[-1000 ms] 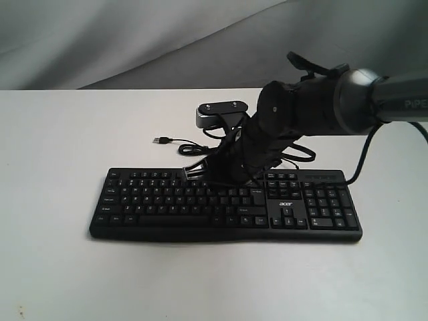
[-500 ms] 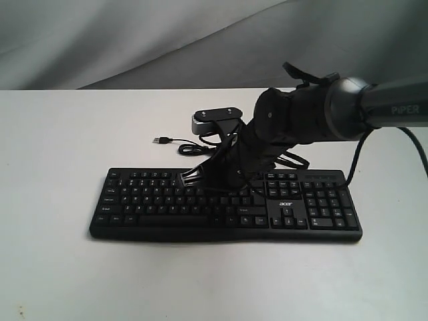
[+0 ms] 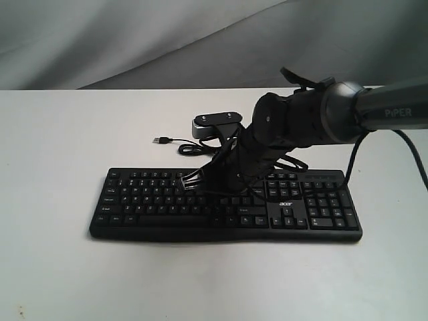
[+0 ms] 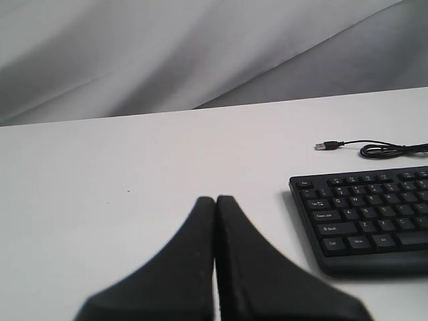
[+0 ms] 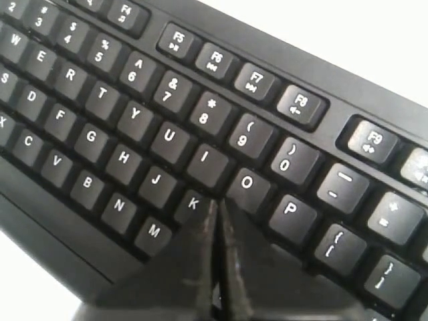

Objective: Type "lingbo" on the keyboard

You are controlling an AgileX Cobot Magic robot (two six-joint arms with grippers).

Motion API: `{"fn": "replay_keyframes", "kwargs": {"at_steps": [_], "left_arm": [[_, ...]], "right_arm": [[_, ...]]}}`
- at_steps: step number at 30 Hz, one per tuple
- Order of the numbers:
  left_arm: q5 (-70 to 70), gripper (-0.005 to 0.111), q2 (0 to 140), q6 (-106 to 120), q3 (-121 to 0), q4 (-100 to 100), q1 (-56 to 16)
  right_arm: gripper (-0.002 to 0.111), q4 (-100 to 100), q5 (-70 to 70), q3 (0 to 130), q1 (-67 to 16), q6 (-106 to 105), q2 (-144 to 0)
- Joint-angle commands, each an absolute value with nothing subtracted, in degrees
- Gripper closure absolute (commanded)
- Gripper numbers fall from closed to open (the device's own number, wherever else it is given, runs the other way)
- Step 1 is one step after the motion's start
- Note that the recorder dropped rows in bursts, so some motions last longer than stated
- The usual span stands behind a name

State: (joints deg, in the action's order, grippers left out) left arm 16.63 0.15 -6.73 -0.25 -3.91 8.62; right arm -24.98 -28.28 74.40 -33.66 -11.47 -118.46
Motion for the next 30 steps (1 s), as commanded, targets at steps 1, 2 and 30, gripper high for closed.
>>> {"fn": "replay_keyframes", "kwargs": {"at_steps": [1, 2, 30], "left_arm": [[16.36, 0.106, 0.00, -6.96, 0.00, -3.45, 8.73], [16.36, 0.106, 0.00, -6.96, 0.00, -3.45, 8.73], [16.36, 0.106, 0.00, -6.96, 0.00, -3.45, 8.73]], "right_arm": [[0.108, -24.99, -27.77, 74.79, -33.80, -11.71, -118.39], [0.108, -24.99, -27.89, 74.79, -33.80, -11.71, -118.39], [0.108, -25.72, -28.62, 78.60, -34.28, -13.22, -117.46]]}}
